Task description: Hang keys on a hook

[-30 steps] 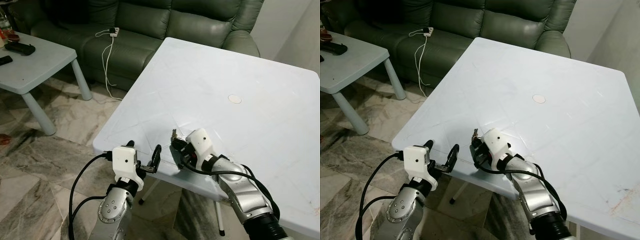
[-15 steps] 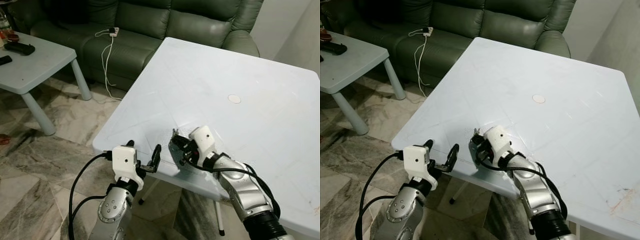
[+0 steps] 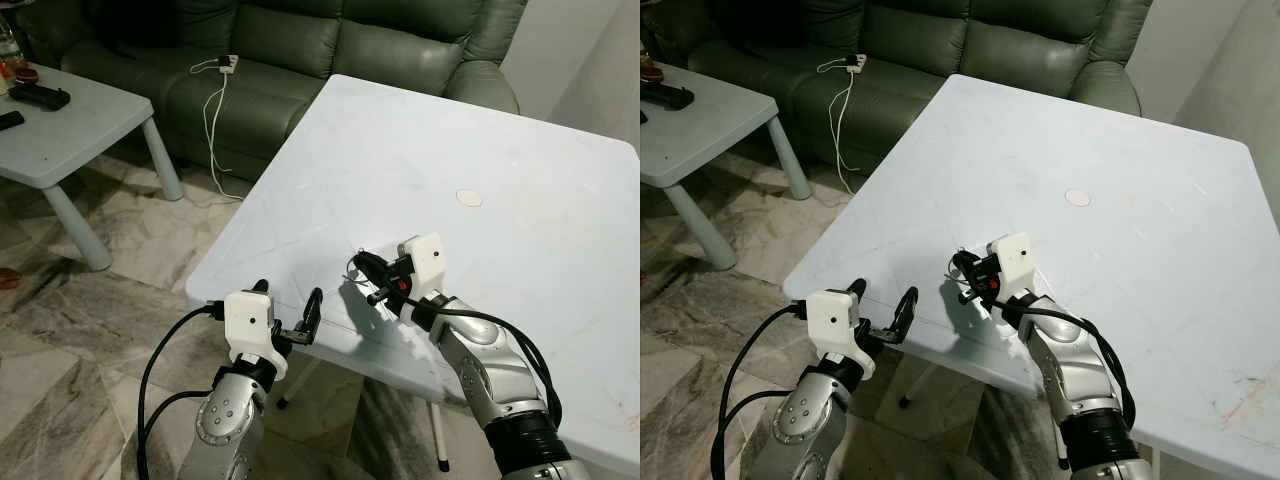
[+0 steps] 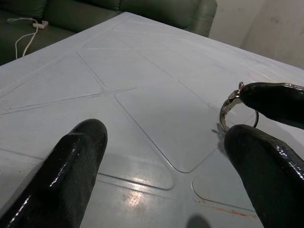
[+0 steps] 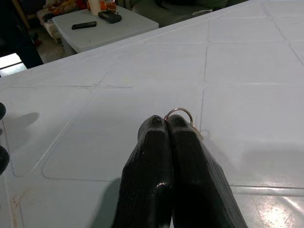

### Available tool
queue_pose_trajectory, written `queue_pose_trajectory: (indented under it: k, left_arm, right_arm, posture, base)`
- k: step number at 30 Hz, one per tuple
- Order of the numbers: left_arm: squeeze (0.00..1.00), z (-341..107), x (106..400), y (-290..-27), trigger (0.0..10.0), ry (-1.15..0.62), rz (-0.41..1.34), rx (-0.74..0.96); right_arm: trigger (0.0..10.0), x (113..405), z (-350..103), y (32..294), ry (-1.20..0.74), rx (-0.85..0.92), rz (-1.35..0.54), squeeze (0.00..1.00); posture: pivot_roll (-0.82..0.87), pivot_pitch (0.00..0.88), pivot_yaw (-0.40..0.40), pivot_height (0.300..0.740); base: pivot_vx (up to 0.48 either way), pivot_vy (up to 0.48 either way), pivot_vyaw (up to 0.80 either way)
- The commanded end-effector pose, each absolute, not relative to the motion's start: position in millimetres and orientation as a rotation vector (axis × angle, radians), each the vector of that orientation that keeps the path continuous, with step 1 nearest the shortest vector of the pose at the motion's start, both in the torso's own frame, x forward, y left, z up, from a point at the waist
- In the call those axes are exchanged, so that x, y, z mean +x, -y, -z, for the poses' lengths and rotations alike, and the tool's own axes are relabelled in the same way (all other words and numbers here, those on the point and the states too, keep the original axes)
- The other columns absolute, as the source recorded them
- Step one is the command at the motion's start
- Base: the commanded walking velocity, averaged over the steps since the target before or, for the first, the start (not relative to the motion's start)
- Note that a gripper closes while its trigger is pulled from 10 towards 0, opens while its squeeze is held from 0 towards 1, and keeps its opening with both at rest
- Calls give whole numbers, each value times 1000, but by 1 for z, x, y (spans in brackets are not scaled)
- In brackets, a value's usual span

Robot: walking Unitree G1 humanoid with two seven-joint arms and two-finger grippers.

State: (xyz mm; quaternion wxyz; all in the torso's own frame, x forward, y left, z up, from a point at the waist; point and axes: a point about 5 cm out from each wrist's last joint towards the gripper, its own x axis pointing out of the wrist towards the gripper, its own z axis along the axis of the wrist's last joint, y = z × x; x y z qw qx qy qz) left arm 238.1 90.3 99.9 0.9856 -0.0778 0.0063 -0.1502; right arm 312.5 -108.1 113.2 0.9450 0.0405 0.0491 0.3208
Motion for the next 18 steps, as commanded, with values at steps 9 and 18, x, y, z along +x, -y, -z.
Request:
queue_pose_trajectory:
  k: [9, 18]
  left_arm:
    - [0, -104, 238, -85, 10000, 2, 305, -178]
    - [0, -105, 238, -85, 10000, 5, 304, -178]
  right_arm:
    - [10000, 313, -114, 105, -97, 29, -676, 0]
    - [10000, 300, -101, 101, -32, -372, -787, 0]
  posture:
    - [27, 92, -133, 740]
    - [21, 100, -131, 740]
  base:
    - [0, 0, 0]
    - [0, 0, 0]
